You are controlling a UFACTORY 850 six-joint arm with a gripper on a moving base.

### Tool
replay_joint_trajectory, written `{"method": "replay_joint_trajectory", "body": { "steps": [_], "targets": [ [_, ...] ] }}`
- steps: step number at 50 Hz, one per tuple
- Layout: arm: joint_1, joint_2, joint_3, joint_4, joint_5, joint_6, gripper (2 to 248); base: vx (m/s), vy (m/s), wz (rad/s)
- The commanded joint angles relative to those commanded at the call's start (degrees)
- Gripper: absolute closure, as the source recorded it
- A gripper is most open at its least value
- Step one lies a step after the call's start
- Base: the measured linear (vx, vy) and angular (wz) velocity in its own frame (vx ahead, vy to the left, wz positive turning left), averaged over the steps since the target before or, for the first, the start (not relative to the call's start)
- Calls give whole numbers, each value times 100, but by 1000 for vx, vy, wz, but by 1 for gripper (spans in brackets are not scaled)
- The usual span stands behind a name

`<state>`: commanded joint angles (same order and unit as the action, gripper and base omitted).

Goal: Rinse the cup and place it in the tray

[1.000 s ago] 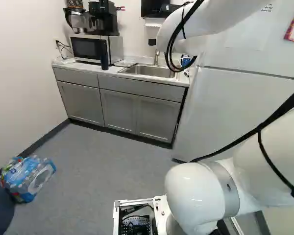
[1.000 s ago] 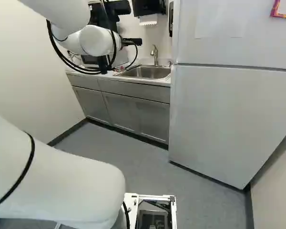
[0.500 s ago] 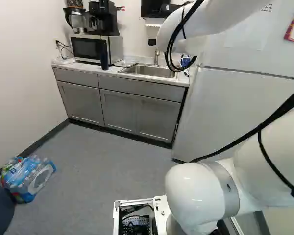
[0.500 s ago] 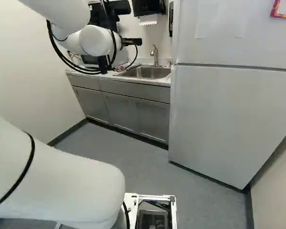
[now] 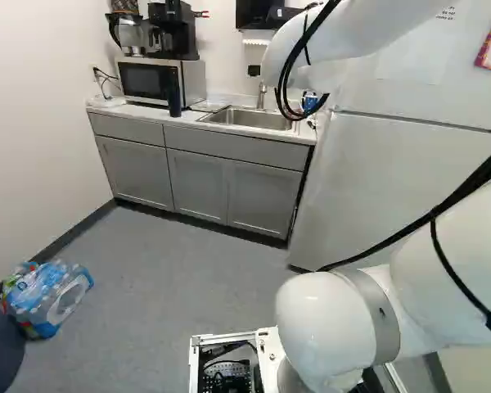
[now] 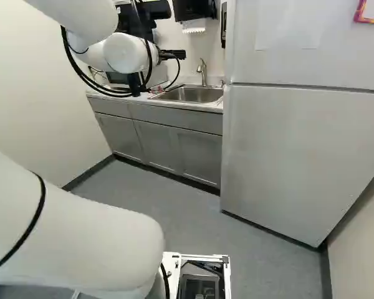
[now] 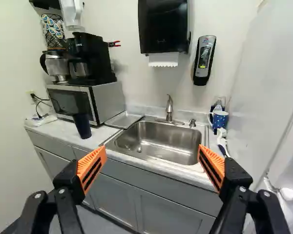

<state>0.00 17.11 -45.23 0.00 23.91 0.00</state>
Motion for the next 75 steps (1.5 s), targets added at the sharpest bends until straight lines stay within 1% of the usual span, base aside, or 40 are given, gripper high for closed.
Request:
{"method": "replay_joint_trajectory", "body": {
  "steps": [36, 62, 75],
  "targets": [
    [0, 0, 0, 0, 0, 0, 3, 45, 7, -7],
    [0, 0, 0, 0, 0, 0, 3, 104, 33, -10],
    [0, 0, 0, 0, 0, 0, 3, 118, 55, 89]
  ]
}}
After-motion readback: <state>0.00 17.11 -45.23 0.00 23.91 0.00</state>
